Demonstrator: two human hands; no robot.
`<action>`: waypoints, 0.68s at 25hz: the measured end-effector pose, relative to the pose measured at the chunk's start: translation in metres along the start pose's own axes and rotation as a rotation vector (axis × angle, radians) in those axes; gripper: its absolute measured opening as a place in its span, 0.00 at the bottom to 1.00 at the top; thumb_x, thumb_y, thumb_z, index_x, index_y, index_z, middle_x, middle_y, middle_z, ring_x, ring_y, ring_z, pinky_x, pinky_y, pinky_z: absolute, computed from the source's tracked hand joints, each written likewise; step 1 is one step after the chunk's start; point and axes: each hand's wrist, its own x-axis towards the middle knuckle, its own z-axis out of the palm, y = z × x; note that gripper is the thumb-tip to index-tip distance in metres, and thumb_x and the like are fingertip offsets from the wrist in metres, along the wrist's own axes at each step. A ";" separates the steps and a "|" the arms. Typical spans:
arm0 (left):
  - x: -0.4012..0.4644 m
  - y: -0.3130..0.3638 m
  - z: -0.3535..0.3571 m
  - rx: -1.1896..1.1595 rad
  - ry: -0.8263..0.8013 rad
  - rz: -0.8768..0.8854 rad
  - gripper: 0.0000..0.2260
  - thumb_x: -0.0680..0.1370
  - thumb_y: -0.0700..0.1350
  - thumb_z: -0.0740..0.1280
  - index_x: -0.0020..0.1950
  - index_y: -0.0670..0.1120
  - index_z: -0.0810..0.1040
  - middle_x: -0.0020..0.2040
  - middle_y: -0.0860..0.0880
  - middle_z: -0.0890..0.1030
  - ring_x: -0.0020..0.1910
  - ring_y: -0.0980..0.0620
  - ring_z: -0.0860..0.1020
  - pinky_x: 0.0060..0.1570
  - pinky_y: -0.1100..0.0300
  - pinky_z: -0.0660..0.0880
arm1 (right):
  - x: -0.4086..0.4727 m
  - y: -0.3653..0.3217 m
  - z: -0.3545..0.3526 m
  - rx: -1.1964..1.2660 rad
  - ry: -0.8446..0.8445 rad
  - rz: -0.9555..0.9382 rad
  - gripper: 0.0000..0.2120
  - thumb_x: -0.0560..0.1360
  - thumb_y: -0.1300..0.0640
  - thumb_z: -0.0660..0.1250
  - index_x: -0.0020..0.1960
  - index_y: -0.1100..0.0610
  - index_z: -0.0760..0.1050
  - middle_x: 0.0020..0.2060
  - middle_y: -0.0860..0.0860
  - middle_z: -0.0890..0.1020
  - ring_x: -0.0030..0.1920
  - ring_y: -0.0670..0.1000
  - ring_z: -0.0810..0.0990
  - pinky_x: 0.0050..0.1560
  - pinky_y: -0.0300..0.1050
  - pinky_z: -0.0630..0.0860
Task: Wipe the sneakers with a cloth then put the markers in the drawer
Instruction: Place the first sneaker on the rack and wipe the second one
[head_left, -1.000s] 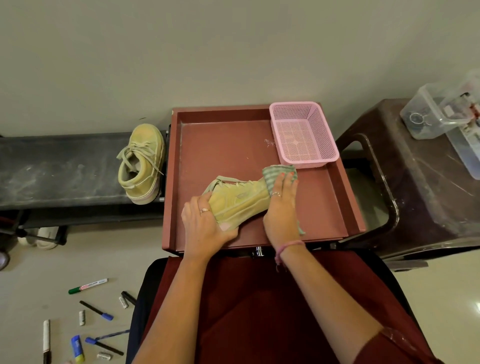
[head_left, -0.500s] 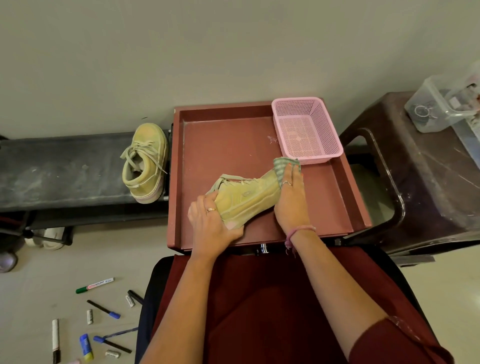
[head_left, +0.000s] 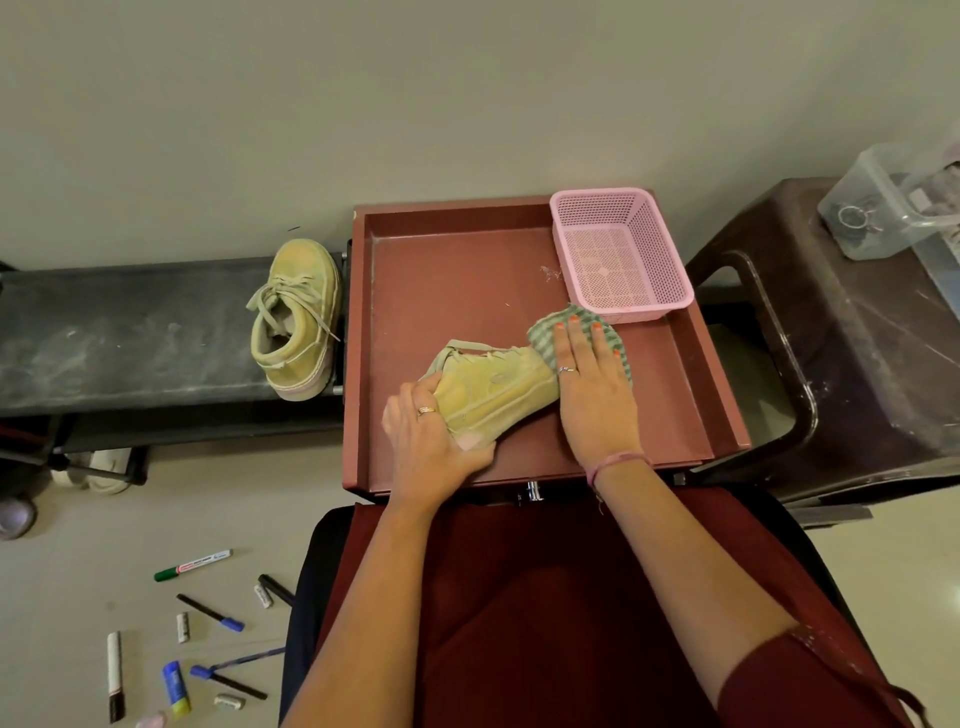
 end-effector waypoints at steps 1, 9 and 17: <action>0.000 0.001 0.000 -0.001 0.003 -0.001 0.42 0.56 0.58 0.75 0.65 0.42 0.68 0.54 0.46 0.71 0.52 0.51 0.65 0.56 0.54 0.62 | 0.004 -0.002 -0.001 0.033 -0.026 0.035 0.28 0.77 0.70 0.52 0.76 0.60 0.53 0.76 0.57 0.57 0.76 0.61 0.54 0.73 0.59 0.58; -0.005 0.004 -0.001 -0.003 -0.029 0.021 0.40 0.65 0.67 0.62 0.68 0.41 0.67 0.55 0.44 0.71 0.52 0.46 0.67 0.55 0.55 0.60 | -0.058 -0.076 0.006 0.309 -0.057 -0.174 0.37 0.71 0.70 0.63 0.76 0.60 0.52 0.76 0.55 0.54 0.76 0.54 0.46 0.75 0.51 0.54; -0.007 0.001 0.001 -0.002 0.037 0.025 0.29 0.70 0.58 0.62 0.65 0.40 0.69 0.51 0.43 0.72 0.47 0.50 0.64 0.54 0.48 0.67 | -0.027 -0.096 -0.004 0.232 -0.086 -0.014 0.25 0.80 0.64 0.53 0.76 0.62 0.54 0.76 0.58 0.56 0.76 0.57 0.51 0.75 0.54 0.52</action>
